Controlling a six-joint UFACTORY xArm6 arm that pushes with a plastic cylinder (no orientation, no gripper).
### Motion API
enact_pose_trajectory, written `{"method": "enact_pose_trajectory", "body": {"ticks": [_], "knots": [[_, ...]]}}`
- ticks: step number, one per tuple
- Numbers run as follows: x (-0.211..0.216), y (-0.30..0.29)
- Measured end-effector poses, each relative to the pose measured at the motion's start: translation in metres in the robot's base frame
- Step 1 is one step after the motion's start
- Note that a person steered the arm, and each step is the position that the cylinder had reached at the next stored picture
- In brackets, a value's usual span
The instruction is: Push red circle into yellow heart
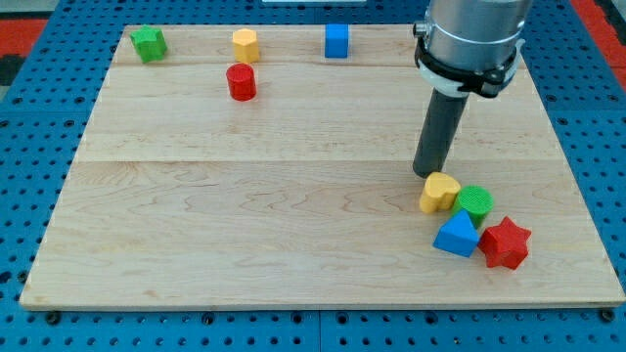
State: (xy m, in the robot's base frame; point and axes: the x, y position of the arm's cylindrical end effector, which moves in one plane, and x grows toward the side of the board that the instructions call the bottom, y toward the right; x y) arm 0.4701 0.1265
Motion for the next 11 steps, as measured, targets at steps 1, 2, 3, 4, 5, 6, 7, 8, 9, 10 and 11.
{"method": "enact_pose_trajectory", "body": {"ticks": [1,2,3,4,5,6,7,8,9,10,11], "knots": [[0.003,-0.022],[-0.027,-0.104],[-0.051,-0.220],[-0.095,-0.322],[-0.151,-0.356],[-0.166,-0.321],[-0.174,-0.266],[-0.136,-0.202],[-0.088,-0.143],[-0.088,-0.144],[-0.104,-0.168]]}}
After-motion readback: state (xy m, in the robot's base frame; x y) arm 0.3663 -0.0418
